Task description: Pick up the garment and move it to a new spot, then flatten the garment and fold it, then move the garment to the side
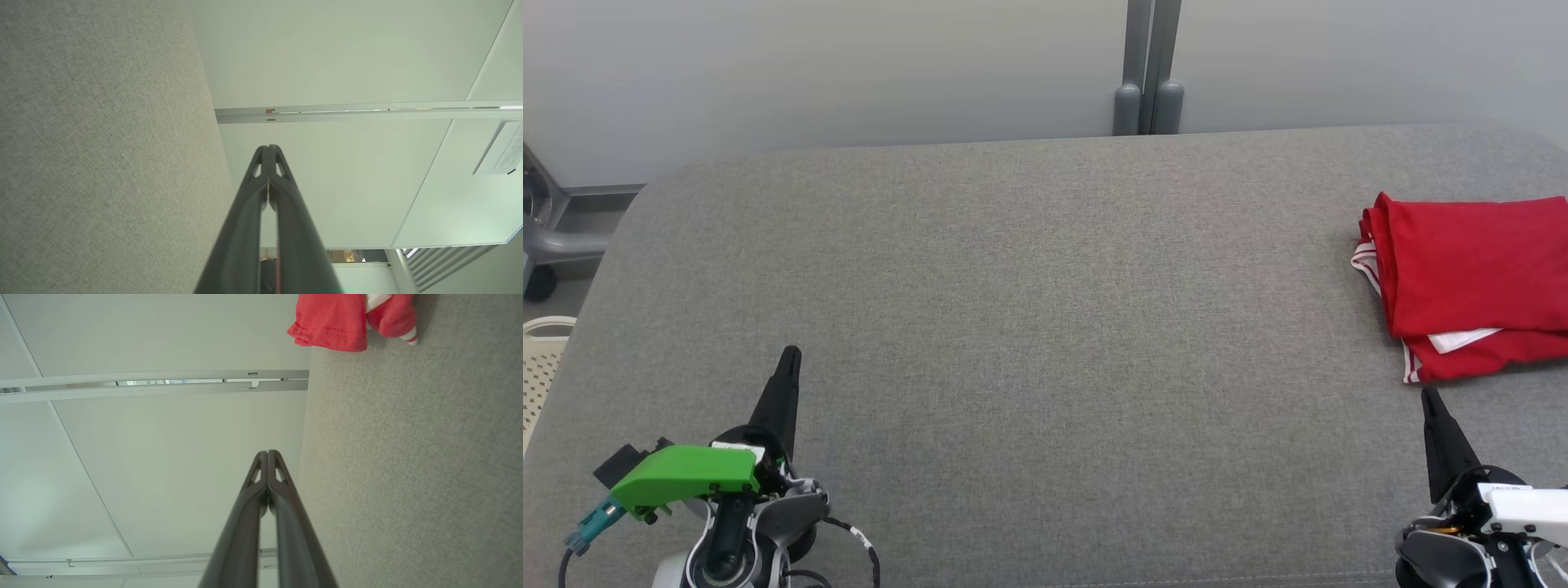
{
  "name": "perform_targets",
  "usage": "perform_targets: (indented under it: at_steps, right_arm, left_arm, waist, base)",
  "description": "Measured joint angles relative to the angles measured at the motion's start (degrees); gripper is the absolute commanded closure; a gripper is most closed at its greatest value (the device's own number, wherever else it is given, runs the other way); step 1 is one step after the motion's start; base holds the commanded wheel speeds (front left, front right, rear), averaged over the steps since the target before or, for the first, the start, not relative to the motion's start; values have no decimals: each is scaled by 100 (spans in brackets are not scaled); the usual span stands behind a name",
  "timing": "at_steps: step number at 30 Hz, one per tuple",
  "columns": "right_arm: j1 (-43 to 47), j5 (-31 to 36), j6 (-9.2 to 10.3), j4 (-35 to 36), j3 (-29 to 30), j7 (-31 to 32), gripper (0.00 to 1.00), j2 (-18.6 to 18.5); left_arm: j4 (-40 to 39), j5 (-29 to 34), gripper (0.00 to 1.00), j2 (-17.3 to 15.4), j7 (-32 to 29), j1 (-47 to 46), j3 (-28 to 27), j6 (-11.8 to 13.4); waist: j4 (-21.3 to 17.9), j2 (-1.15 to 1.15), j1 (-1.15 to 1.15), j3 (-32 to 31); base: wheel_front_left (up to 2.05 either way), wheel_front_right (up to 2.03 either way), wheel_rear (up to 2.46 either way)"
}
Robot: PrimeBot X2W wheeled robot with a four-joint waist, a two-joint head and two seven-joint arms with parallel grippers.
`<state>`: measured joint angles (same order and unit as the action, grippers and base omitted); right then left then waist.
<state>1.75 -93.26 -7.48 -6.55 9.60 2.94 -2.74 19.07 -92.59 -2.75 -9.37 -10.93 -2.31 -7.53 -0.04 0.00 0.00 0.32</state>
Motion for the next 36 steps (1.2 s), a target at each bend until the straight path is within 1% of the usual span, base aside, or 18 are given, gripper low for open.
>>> perform_targets:
  at_steps: [36]
  right_arm:
    - [-1,-1,0,1,0,0,100,0]
  left_arm:
    - [0,0,100,0,1,-1,2,-1]
  waist:
    - [0,0,0,0]
  base:
    - [0,0,0]
